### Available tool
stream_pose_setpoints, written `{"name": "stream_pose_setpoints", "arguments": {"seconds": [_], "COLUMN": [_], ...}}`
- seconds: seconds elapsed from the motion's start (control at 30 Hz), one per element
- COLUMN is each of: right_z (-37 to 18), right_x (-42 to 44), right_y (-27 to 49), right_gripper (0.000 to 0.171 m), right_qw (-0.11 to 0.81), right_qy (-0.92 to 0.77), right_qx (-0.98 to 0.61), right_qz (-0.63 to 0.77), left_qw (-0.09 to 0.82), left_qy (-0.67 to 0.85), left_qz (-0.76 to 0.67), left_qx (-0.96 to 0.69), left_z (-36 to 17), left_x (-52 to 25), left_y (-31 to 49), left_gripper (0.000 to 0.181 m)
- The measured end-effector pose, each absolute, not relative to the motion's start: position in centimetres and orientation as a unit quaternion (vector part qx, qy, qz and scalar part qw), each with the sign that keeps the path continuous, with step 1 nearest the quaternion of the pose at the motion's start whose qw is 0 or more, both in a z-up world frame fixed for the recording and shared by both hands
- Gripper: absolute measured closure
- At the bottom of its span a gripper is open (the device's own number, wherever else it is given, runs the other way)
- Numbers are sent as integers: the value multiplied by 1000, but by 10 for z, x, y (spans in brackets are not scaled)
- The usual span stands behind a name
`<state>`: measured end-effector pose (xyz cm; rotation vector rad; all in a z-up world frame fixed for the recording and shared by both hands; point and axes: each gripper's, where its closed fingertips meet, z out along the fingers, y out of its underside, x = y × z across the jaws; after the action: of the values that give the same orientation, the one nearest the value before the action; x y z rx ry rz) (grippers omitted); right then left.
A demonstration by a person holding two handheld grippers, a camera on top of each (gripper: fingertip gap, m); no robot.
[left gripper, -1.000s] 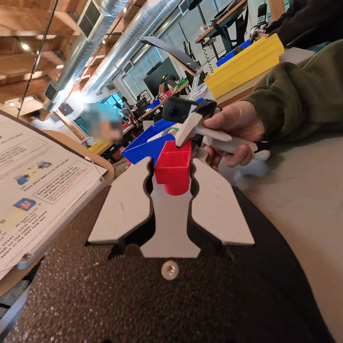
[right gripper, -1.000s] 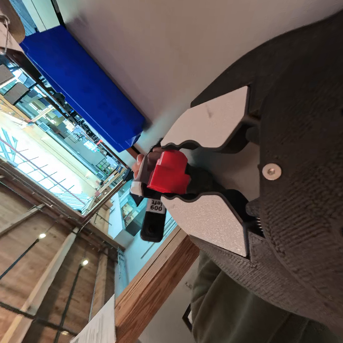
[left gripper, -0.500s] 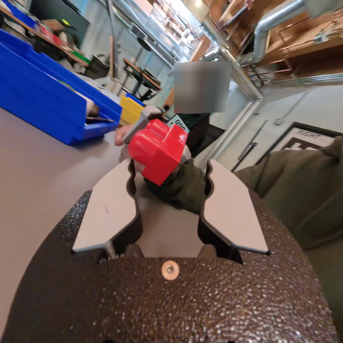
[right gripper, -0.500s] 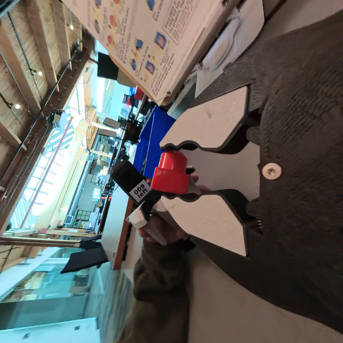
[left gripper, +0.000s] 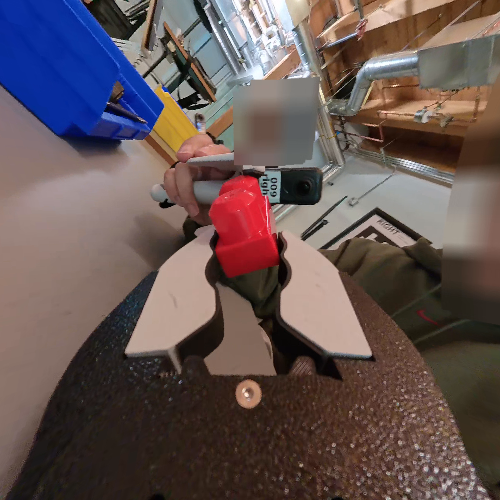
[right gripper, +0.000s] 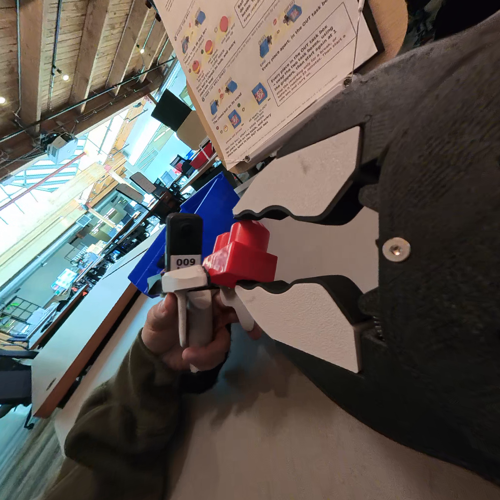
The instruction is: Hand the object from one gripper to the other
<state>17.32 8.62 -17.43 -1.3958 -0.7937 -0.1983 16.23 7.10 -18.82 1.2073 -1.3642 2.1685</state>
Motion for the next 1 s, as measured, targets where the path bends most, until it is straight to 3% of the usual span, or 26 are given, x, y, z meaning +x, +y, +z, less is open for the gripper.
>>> {"name": "stream_pose_setpoints", "arguments": {"seconds": [0.13,0.23,0.3,0.43,0.5,0.67,0.83,0.93,1.0], "right_z": [-185,-188,-185,-171,-167,-175,-176,-171,-149], "right_x": [182,187,185,178,173,170,174,191,230], "right_y": [90,95,94,91,90,94,95,97,91], "right_gripper": [120,84,80,99,120,134,135,135,135], "right_qw": [669,653,646,639,636,650,656,680,730], "right_qy": [-303,-197,-135,-63,-61,-96,-129,-125,-76], "right_qx": [-677,-725,-721,-675,-660,-679,-694,-698,-675], "right_qz": [-44,99,211,364,394,327,268,187,75], "left_qw": [61,-80,-154,-213,-228,-243,-242,-244,-259], "left_qy": [-530,-561,-578,-603,-612,-642,-648,-626,-618], "left_qz": [715,704,702,700,693,660,638,639,632], "left_qx": [451,428,385,318,306,305,338,374,389], "left_z": [-209,-204,-193,-180,-179,-191,-200,-200,-200], "left_x": [172,178,176,167,166,169,176,184,187], "left_y": [78,94,98,93,91,88,90,96,103], "left_gripper": [141,142,141,141,142,141,140,122,120]}}
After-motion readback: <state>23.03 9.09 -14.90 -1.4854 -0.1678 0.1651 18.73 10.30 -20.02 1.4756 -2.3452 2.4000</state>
